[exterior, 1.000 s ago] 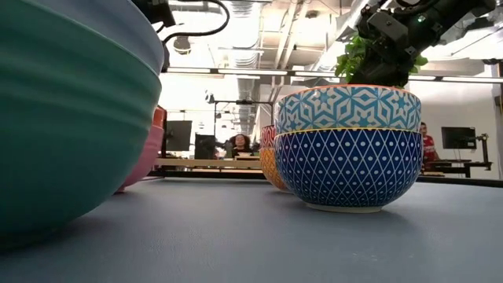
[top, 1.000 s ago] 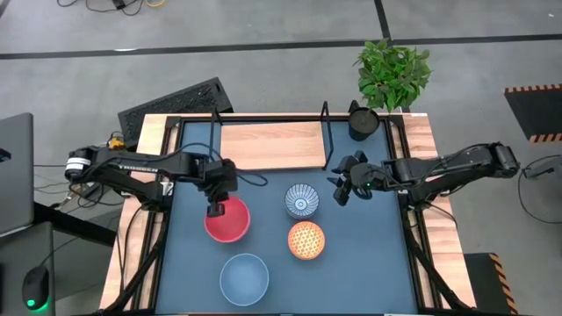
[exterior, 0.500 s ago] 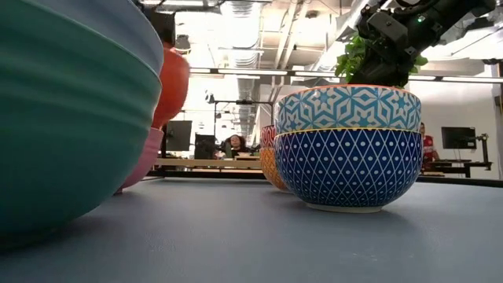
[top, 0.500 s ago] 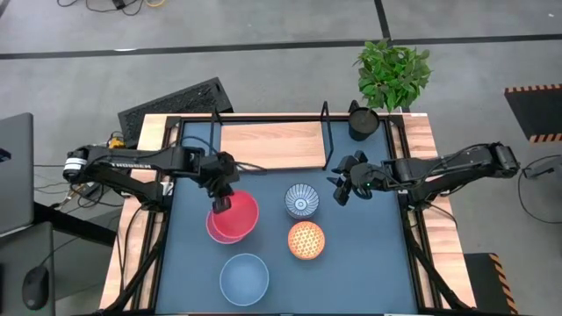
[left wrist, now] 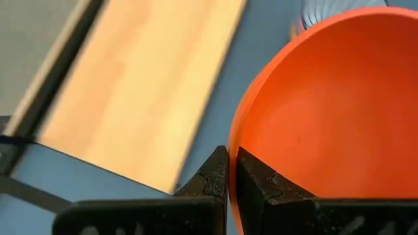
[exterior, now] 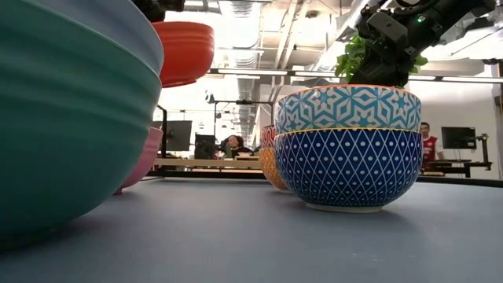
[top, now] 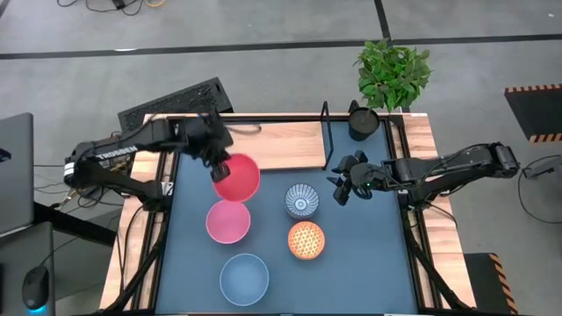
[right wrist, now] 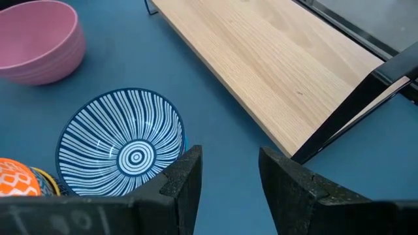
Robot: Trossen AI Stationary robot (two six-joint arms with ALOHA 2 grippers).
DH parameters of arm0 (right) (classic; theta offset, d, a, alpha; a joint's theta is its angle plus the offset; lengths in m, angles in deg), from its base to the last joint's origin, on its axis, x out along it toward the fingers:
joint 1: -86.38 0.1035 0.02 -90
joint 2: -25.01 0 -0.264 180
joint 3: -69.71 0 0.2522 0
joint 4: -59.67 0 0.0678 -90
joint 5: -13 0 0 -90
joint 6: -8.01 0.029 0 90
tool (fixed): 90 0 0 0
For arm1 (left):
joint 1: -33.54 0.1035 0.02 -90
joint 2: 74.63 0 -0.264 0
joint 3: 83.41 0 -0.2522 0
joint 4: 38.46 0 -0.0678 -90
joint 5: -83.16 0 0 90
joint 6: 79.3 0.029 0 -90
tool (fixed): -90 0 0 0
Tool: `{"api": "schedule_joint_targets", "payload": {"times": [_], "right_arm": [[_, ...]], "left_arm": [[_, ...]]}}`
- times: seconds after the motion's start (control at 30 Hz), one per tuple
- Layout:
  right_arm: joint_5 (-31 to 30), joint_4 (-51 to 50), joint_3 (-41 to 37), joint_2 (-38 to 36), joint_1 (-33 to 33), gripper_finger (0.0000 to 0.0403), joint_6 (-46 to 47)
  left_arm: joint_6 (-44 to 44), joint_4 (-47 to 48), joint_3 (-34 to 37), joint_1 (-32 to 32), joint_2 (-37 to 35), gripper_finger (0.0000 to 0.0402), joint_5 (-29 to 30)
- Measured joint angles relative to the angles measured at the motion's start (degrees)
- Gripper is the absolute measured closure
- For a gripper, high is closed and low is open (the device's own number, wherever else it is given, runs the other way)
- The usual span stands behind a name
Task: Place and stack bowls onto a shelf
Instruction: Put the orange bowl on the shelf
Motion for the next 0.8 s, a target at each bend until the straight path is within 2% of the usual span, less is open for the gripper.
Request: {"api": "schedule_joint_targets", "payload": {"times": [0.1, 0.2, 0.4, 0.53, 0.63, 0.8], "right_arm": [[-0.69, 0.0, 0.0, 0.0, -0.04, 0.0226, -0.01], [-1.56, 0.0, 0.0, 0.0, -0.04, 0.0226, 0.0], [-1.65, 0.0, 0.0, 0.0, -0.04, 0.0226, 0.0], [-1.65, 0.0, 0.0, 0.0, -0.04, 0.0226, 0.39], [-1.65, -0.05, 0.0, 0.0, -0.04, 0.0226, 1.34], [-1.65, -0.14, 0.0, 0.0, -0.04, 0.0226, 1.51]], "left_arm": [[3.55, -0.27, -3.38, 5.94, 2.34, 0.0401, -3.05], [6.24, 0.32, -7.57, 11.84, 6.77, 0.0401, -3.27], [12.55, 4.0, -19.22, 21.63, 20.36, 0.0401, -3.5], [17.17, 7.01, -26.03, 26.01, 29.87, 0.0401, -7.58], [19.87, 9.25, -28.44, 28.72, 35.72, 0.0401, -10.49], [23.18, 12.55, -28.08, 32.6, 41.76, 0.0401, -11.28]]}}
